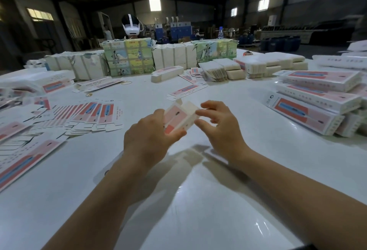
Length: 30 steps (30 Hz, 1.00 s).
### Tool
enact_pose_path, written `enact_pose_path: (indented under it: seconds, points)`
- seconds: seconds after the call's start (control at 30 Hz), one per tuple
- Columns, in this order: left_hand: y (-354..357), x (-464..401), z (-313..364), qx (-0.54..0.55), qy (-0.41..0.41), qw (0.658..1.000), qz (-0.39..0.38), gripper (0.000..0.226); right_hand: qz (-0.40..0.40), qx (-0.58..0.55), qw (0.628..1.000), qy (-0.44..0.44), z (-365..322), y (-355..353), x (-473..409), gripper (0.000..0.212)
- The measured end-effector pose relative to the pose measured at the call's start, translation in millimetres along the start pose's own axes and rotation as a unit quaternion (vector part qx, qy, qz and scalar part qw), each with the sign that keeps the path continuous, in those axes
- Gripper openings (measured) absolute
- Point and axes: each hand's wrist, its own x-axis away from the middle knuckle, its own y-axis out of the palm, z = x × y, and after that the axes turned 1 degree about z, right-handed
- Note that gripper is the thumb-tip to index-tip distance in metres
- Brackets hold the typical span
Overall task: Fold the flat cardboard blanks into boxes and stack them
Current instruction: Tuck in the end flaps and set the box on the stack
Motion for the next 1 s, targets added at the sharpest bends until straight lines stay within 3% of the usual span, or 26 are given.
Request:
enact_pose_path:
  seconds: [0.13, 0.27, 0.4, 0.5, 0.6, 0.7, 1.0]
  points:
    - [3, 1, 5, -0.002, 0.006, 0.998, -0.065, 0.065, -0.012, 0.0, 1.0, 0.018, -3, 4, 4, 0.021]
    - [2, 2, 2, 0.003, 0.022, 0.997, -0.077, 0.058, -0.062, -0.011, 0.998, 0.031, -6, 3, 5, 0.019]
    - [1, 3, 0, 0.038, 0.034, 0.993, -0.102, 0.055, -0.119, -0.091, 0.987, 0.059, -8, -2, 4, 0.012]
    - [2, 5, 2, 0.037, 0.046, 0.992, -0.11, 0.054, -0.137, -0.138, 0.978, 0.08, -12, -5, 5, 0.026]
    - [2, 4, 1, 0.034, 0.038, 0.993, -0.11, 0.054, -0.105, -0.182, 0.973, 0.093, -11, -5, 6, 0.038]
    - [4, 4, 3, 0.025, 0.029, 0.993, -0.108, 0.05, -0.103, -0.137, 0.982, 0.076, -10, 1, 9, 0.056]
    - [9, 3, 8, -0.038, 0.02, 0.994, -0.101, 0.047, -0.114, -0.046, 0.991, 0.056, -12, 8, 12, 0.059]
